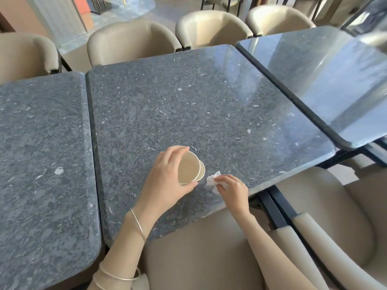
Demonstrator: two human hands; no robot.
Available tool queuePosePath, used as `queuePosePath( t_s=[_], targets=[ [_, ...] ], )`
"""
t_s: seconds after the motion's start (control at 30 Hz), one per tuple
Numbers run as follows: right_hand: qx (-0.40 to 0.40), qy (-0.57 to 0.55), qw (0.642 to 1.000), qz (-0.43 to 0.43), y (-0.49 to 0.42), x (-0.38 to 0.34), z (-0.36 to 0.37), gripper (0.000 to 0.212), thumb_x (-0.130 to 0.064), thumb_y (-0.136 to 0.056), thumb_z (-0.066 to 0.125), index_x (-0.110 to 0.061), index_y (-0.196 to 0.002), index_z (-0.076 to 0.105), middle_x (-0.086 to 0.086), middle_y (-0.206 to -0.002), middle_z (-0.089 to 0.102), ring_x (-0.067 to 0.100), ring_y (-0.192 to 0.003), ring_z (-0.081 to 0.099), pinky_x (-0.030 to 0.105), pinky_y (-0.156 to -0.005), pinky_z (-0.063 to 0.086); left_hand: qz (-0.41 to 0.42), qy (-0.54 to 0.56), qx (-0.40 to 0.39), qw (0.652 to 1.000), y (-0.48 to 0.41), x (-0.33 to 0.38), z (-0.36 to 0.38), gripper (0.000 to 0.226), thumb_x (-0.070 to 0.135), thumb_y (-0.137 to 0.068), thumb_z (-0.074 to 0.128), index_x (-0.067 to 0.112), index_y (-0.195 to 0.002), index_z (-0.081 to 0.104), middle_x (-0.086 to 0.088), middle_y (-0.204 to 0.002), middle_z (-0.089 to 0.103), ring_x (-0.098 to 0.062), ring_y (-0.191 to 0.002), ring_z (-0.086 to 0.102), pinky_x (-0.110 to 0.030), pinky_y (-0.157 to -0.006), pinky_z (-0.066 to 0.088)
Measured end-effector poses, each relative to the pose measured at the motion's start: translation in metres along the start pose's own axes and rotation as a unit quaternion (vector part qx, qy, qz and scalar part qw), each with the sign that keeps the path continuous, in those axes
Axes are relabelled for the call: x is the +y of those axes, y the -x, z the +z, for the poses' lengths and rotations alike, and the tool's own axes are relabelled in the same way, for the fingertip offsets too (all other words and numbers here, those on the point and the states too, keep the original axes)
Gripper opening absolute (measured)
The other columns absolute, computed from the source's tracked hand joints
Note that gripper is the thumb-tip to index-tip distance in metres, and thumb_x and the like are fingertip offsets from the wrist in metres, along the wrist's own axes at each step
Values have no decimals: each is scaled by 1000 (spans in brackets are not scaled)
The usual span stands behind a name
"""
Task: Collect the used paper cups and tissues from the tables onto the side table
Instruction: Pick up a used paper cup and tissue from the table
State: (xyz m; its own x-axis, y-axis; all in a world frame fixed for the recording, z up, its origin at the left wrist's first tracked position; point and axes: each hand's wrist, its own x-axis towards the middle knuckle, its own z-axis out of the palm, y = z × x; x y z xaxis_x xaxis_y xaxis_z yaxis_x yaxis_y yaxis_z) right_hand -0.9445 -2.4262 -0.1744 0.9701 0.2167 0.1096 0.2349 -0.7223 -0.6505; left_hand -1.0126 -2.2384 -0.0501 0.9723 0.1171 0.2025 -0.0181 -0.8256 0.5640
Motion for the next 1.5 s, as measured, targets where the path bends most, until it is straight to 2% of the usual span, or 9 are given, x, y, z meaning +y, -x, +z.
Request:
queuePosePath(
  t_s=[0.17,0.3,0.53,0.7,0.93,1.07,1.33,1.47,1.5],
  targets=[
    [-23,10,1000,15,-8,13,8,12,-9,-75,70,-17,-84,74,-7,-97,68,17,-84,64,28,-69,47,-8,15,-23,1000,-23,-5,17,73,33,-67,78,19,-131,45,5,-130,45,-16,-117,41,-21,-93,31],
    [-61,19,998,24,-7,24,17,13,-10,-77,70,-14,-89,73,-6,-105,68,19,-94,61,30,-73,47,-19,24,-71,997,-29,-18,43,77,33,-68,79,21,-133,41,8,-133,41,-12,-120,36,-16,-94,26],
    [-19,31,999,29,-3,26,24,17,-4,-70,71,-16,-83,73,-5,-96,71,21,-88,63,33,-67,49,-38,7,-130,991,-21,-44,79,77,30,-71,77,18,-137,37,7,-138,38,-14,-124,34,-20,-99,24],
    [-52,45,996,62,4,23,22,18,-10,-73,68,-20,-87,72,-7,-94,70,17,-90,61,26,-68,42,-51,25,-116,992,-7,-47,84,76,30,-69,77,19,-135,40,6,-135,40,-17,-120,40,-25,-98,31],
    [-43,12,999,26,34,-10,-13,18,-9,-72,70,-21,-85,73,-10,-90,71,11,-85,63,18,-69,42,-65,-10,-141,988,39,-35,64,74,36,-70,73,25,-135,37,13,-135,36,-14,-120,38,-33,-92,44],
    [-38,-39,998,-6,60,-38,-52,20,-7,-70,73,-23,-83,73,-13,-89,70,0,-81,61,8,-72,41,-75,6,-105,992,76,-14,40,75,34,-68,74,25,-134,39,14,-134,38,-13,-119,40,-34,-90,45],
    [-71,-78,993,-54,142,-73,-126,22,-4,-70,74,-21,-83,73,-12,-87,70,3,-81,63,16,-75,46,-76,-15,-34,996,174,56,-9,77,35,-67,76,23,-134,39,12,-134,40,-14,-118,42,-32,-95,41],
    [-111,-99,985,-90,196,-71,-153,22,-5,-70,74,-22,-84,73,-15,-89,69,3,-85,63,20,-77,47,-113,-62,25,991,247,99,-16,77,39,-62,76,25,-130,44,15,-129,44,-8,-114,43,-18,-73,40],
    [-123,-104,982,-102,210,-69,-158,23,-4,-70,74,-22,-84,73,-16,-89,69,2,-86,63,20,-77,47,-122,-67,37,990,266,110,-16,77,39,-61,77,24,-129,45,14,-128,46,-9,-113,45,-19,-74,40]
  ],
)
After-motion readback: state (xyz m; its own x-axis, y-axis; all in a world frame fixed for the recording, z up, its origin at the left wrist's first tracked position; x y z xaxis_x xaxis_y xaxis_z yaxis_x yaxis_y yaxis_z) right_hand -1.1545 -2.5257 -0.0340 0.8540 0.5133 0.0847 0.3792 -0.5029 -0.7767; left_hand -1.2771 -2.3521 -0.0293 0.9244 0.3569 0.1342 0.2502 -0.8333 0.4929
